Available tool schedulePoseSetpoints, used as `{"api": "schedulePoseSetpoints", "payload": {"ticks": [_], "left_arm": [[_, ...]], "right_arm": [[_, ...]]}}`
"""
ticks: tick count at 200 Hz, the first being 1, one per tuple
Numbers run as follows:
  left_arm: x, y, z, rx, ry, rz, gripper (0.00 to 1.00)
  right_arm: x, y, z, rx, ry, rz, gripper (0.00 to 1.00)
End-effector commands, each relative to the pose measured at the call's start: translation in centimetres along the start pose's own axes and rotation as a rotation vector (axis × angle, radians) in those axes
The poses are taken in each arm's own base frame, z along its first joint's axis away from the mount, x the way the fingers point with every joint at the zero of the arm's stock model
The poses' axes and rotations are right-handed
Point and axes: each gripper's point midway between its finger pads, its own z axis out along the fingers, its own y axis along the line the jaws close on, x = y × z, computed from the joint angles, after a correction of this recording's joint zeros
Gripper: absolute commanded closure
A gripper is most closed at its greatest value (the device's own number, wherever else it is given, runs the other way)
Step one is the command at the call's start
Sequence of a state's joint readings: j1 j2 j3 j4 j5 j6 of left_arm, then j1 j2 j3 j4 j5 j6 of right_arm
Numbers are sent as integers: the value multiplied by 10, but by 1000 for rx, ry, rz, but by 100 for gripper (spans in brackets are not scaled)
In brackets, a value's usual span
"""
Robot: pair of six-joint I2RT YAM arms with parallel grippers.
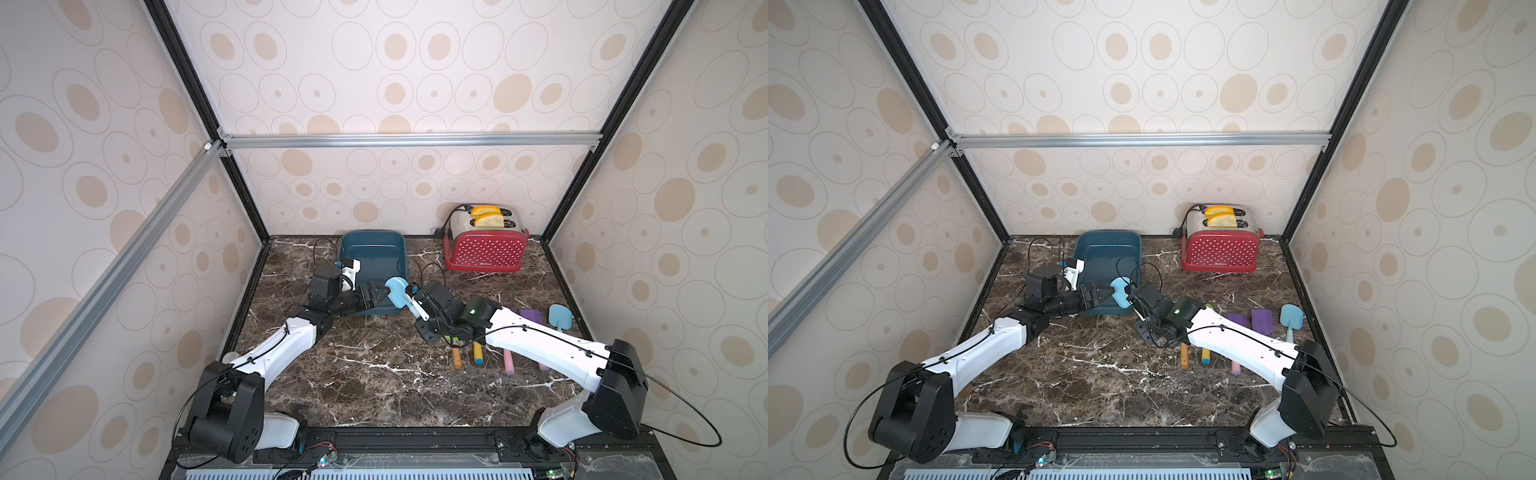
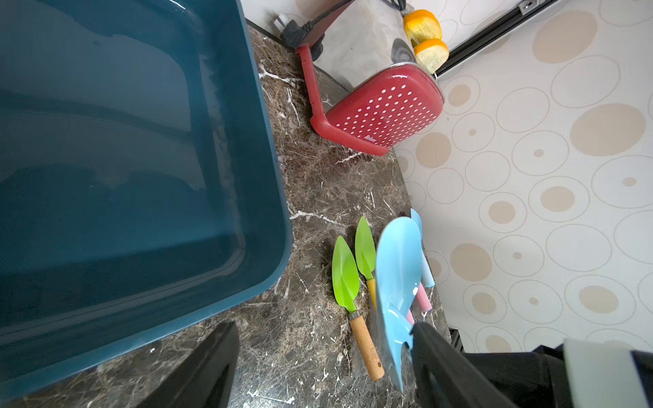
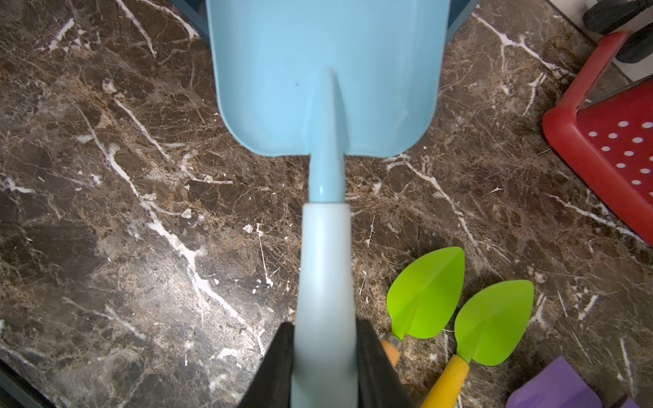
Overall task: Put the shovel into the storage box
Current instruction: Pick up the shovel from the center of the board.
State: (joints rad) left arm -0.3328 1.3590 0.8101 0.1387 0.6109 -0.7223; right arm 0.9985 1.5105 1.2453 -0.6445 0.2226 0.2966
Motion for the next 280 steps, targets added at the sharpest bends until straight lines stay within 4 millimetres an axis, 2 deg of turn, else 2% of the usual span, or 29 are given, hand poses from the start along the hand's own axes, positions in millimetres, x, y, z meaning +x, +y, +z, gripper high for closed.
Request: {"api": "schedulePoseSetpoints", "payload": {"ticks": [1, 20, 35, 61, 86, 127, 172, 183, 195, 210, 234, 253, 280], "left_arm": [[-12, -18, 5, 43, -28, 22, 24], [-10, -19, 11, 48, -15, 18, 32], [-9, -20, 16, 56, -9, 12, 43], [-9, -23, 21, 66, -3, 8, 52], [-11, -25, 22, 72, -7, 11, 65], [-15, -32, 24, 98, -10, 5, 100], [-15, -34, 29, 103, -1, 1, 100], [-15, -32, 30, 93, 0, 3, 100], [-16, -28, 30, 69, -1, 14, 100], [-22, -26, 31, 31, 0, 48, 100], [-36, -20, 32, -69, 23, 141, 100], [-52, -20, 34, -96, 48, 201, 100], [-90, -13, 29, -70, 68, 220, 100]], "right_arm": [[-7, 3, -1, 1, -13, -12, 100], [-9, 4, -1, -2, -15, -16, 100], [-10, 4, -1, -3, -20, -17, 100], [-11, 5, -1, -2, -21, -23, 100], [-10, 5, -2, -3, -21, -28, 100], [-12, 9, -1, -10, -24, -39, 100], [-14, 12, -1, -11, -28, -60, 100], [-15, 11, -3, -6, -33, -63, 87], [-16, 9, -7, 5, -44, -62, 65], [-19, 5, -16, 18, -66, -60, 55], [-23, -4, -39, 38, -133, -44, 50], [-24, -18, -62, 80, -202, -23, 49], [-5, -47, -87, 195, -257, 4, 47]]}}
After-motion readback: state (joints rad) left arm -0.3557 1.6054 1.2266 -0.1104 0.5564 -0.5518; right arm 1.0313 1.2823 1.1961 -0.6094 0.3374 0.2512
